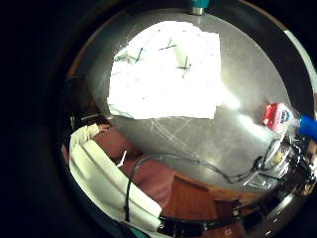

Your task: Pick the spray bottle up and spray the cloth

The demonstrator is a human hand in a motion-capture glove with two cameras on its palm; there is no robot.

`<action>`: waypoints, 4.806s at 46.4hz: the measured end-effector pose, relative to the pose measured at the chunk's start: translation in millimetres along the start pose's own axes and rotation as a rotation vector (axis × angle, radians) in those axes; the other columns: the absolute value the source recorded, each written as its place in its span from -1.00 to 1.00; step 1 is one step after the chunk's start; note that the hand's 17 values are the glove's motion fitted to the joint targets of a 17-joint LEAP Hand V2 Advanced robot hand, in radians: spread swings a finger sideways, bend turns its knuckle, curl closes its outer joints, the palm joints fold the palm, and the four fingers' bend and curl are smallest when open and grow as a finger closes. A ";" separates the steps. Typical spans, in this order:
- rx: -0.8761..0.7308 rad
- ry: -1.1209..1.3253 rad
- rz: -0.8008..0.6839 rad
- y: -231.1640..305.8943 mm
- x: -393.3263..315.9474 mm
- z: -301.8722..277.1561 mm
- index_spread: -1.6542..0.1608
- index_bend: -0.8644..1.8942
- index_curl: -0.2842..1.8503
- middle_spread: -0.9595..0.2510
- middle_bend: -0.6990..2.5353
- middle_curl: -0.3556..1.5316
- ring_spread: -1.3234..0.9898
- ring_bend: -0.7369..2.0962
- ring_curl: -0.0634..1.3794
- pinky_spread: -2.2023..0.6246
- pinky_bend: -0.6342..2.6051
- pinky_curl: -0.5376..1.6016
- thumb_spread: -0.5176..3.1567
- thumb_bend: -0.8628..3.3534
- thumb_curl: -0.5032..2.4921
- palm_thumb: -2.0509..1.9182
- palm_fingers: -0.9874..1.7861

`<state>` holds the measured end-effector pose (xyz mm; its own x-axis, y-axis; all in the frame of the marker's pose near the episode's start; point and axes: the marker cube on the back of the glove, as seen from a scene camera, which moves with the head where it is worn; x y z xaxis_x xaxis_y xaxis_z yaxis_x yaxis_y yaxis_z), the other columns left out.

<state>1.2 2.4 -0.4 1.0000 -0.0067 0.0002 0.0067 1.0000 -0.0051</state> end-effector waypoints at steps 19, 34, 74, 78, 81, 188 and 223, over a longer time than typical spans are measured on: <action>0.082 -0.005 0.028 31.0 22.8 -10.9 0.38 -0.11 -0.50 0.53 -0.45 -0.45 0.16 -0.36 -0.82 0.68 -0.46 -0.33 -0.26 -0.51 -0.47 0.36 -0.26; 0.215 0.047 0.110 77.4 62.1 -28.8 0.37 -0.09 -0.44 0.51 -0.44 -0.38 0.15 -0.37 -0.80 0.69 -0.48 -0.28 -0.22 -0.56 -0.41 0.41 -0.21; 0.839 -0.007 0.358 192.3 191.1 -92.5 0.42 -0.22 -0.41 0.49 -0.45 -0.29 0.10 -0.33 -0.63 0.65 -0.49 -0.23 -0.22 -0.61 -0.35 0.42 -0.04; 0.891 -0.055 0.381 195.0 201.6 -96.6 0.42 -0.25 -0.41 0.50 -0.45 -0.29 0.10 -0.33 -0.62 0.64 -0.49 -0.23 -0.21 -0.61 -0.35 0.40 -0.05; 0.923 -0.100 0.400 195.3 209.0 -98.7 0.41 -0.27 -0.43 0.50 -0.45 -0.29 0.10 -0.32 -0.60 0.64 -0.48 -0.22 -0.21 -0.61 -0.36 0.38 -0.06; 1.117 -0.767 0.741 -43.0 366.4 -125.8 0.59 -0.12 -0.35 0.40 -0.27 -0.15 0.00 -0.13 -0.40 0.52 -0.48 -0.22 -0.40 -0.58 -0.32 0.53 0.64; 0.327 0.148 0.290 -121.1 172.8 -140.7 0.65 -0.07 -0.25 0.38 -0.22 -0.10 -0.04 -0.10 -0.31 0.41 -0.44 -0.16 -0.70 -0.61 -0.20 0.55 0.70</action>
<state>173.2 -120.6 -140.4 0.9500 0.2967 -0.0975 -0.2500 0.9096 0.3319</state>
